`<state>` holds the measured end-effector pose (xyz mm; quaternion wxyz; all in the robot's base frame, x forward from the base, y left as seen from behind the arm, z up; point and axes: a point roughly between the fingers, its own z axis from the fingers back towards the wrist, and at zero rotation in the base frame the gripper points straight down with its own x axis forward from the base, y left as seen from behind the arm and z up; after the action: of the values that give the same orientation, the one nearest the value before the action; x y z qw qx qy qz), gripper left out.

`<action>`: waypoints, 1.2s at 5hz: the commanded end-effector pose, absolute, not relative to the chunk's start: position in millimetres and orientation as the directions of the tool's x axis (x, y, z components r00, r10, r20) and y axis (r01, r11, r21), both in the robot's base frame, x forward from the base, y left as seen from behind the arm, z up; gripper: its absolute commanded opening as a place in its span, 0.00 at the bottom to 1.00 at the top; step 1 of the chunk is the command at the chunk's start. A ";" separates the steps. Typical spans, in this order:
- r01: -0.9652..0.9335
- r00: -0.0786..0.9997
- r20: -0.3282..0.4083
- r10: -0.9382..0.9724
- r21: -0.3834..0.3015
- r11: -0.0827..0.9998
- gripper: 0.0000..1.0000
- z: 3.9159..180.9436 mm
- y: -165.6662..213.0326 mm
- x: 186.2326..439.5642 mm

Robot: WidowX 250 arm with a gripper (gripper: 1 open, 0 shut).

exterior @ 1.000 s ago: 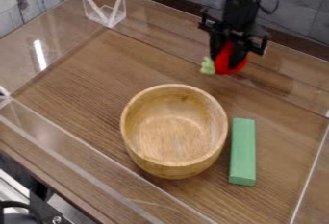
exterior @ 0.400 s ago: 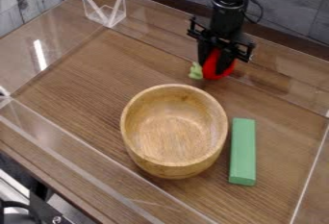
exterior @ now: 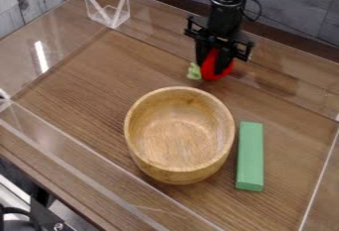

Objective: Move the red fruit to the right

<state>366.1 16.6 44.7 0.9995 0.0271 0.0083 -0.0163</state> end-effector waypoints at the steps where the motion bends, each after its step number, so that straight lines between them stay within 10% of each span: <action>1: -0.007 0.999 0.040 0.004 0.061 0.998 0.00 70.2 20.9 379.3; 3: 0.059 0.997 0.045 -0.061 0.056 0.997 0.00 93.4 -0.3 375.9; 6: 0.137 0.991 0.003 -0.137 0.039 0.990 0.00 72.6 -21.8 372.0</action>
<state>364.7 -20.9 55.3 0.9976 0.0173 0.0258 -0.0617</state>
